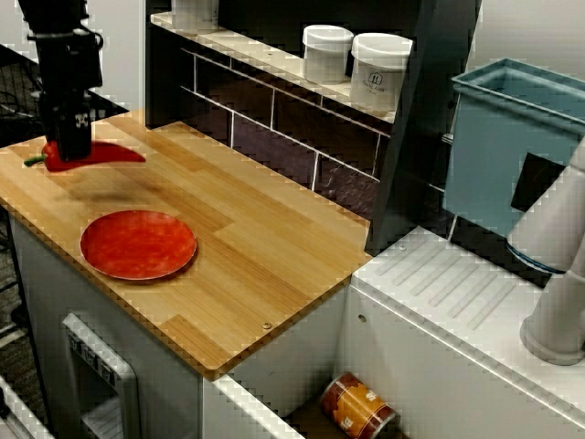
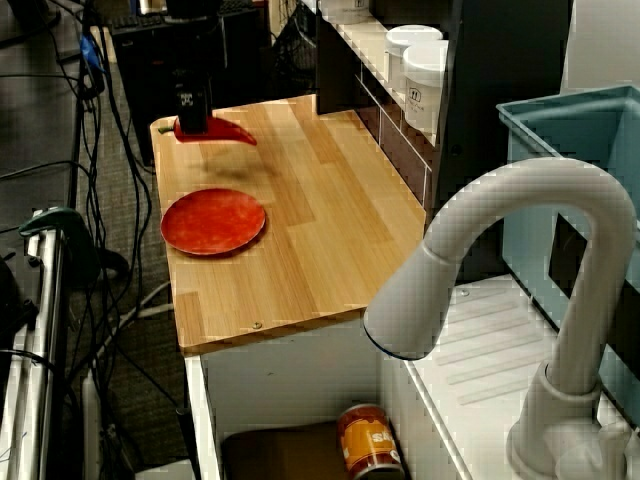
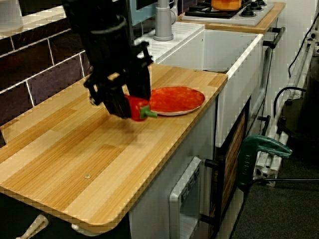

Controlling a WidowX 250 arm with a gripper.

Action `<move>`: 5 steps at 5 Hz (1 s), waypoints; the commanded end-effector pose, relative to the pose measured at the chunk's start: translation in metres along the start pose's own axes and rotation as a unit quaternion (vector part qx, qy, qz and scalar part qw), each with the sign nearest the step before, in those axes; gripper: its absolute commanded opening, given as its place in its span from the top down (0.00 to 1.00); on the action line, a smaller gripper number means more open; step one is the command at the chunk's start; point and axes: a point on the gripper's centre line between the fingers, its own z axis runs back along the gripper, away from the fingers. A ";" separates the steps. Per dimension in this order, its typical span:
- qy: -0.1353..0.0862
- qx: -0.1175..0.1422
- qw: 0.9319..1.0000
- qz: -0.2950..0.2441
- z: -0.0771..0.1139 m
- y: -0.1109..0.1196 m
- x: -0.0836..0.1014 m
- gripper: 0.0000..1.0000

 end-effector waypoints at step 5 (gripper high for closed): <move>0.004 0.072 0.986 -0.151 -0.006 -0.082 0.042 1.00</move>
